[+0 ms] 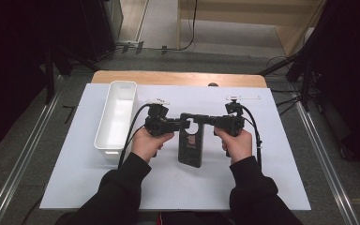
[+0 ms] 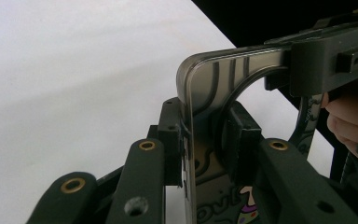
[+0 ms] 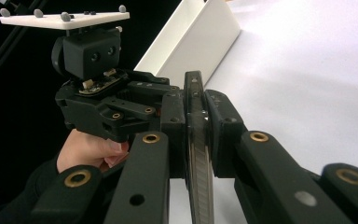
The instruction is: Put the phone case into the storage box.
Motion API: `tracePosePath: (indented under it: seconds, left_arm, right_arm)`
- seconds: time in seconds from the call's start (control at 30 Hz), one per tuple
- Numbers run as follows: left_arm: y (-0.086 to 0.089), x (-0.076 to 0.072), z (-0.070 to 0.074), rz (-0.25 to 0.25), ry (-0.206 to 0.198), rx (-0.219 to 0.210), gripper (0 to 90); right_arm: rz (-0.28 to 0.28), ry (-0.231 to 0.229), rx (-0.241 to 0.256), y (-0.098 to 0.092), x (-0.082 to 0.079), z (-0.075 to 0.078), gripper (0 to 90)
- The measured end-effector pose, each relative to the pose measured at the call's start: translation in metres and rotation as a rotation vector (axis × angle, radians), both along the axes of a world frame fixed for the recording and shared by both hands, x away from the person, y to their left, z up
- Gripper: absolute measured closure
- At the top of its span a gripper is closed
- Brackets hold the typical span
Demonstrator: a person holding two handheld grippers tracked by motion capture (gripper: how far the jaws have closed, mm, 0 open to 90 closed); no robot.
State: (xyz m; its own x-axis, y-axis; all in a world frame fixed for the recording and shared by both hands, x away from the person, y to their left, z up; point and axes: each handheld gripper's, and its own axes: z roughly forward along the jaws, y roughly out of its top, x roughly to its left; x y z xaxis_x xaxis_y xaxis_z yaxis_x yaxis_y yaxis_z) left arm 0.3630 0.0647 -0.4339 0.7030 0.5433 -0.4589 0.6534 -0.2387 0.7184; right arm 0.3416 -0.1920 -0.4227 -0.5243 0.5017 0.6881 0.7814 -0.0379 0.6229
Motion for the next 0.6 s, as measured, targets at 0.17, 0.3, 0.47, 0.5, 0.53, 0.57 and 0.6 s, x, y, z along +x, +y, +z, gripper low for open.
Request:
tracePosePath:
  seconds: [0.17,0.3,0.47,0.5,0.53,0.57,0.6]
  left_arm:
    - [0.0003,0.0,0.0005,0.0,-0.001,-0.003,71.2]
    - [0.0005,0.0,0.0009,-0.003,-0.005,-0.002,71.2]
    - [0.0003,-0.0004,0.0013,-0.006,-0.006,-0.006,71.3]
    - [0.0002,-0.0005,0.0015,-0.006,-0.008,-0.006,71.2]
    - [0.0001,-0.0005,0.0017,-0.006,-0.008,-0.007,71.3]
    - [0.0002,-0.0007,0.0019,-0.005,-0.014,-0.005,71.3]
    - [0.0001,-0.0006,0.002,-0.009,-0.014,-0.006,71.2]
  right_arm:
    - [0.001,-0.004,-0.003,0.0004,-0.0004,0.0009,76.5]
    - [0.002,-0.017,-0.008,0.0006,-0.0006,0.0013,76.3]
    - [0.01,-0.017,-0.01,0.0,-0.0003,0.0022,76.1]
    - [0.01,-0.018,-0.01,-0.0002,-0.0003,0.0023,76.0]
    - [0.01,-0.02,-0.009,-0.0002,-0.0003,0.0024,75.9]
    - [0.009,-0.02,-0.01,-0.0003,-0.0004,0.0027,75.7]
    - [0.01,-0.024,-0.01,-0.0002,-0.0003,0.0027,75.3]
